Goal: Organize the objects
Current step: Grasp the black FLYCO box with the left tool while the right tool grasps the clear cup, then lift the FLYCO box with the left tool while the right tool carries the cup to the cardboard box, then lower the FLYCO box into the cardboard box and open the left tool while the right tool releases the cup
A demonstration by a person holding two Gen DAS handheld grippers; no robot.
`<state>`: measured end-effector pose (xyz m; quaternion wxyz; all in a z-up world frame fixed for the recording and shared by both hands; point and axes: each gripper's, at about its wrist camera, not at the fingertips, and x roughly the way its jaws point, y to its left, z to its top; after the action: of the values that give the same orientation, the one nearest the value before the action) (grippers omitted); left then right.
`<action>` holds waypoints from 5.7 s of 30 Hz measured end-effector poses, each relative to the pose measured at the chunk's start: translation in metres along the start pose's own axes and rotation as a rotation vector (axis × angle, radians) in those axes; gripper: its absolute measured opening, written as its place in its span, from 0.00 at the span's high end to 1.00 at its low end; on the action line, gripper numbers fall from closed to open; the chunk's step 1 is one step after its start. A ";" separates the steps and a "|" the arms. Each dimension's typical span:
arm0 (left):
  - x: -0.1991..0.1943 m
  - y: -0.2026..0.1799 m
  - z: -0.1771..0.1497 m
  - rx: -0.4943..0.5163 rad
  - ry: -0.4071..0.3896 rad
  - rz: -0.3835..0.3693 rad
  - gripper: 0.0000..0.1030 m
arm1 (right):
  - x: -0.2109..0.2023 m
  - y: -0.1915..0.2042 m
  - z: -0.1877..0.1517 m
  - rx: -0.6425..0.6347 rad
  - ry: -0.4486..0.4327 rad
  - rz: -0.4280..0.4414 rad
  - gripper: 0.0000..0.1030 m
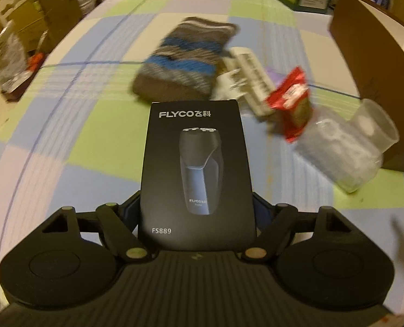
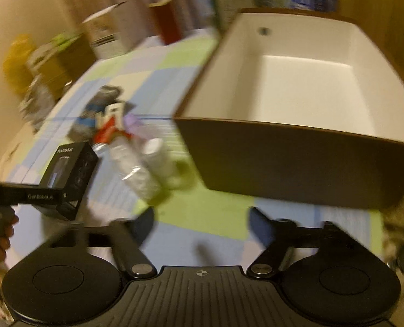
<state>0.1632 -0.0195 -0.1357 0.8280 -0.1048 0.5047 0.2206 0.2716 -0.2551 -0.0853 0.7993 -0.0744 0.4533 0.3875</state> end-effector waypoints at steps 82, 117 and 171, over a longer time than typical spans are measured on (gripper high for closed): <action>0.021 0.116 0.023 0.078 0.073 -0.085 0.24 | 0.037 0.092 0.023 -0.138 0.380 -0.094 0.72; -0.064 0.072 0.059 0.149 -0.074 -0.149 0.26 | -0.049 0.041 0.019 0.107 0.059 -0.066 0.72; -0.004 -0.311 0.152 0.423 -0.035 -0.311 0.22 | -0.022 -0.148 0.095 0.077 0.003 -0.247 0.72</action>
<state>0.4279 -0.2338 -0.0767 0.8640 -0.0018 0.5031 -0.0182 0.4303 -0.3245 -0.0479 0.8425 -0.0997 0.4565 0.2683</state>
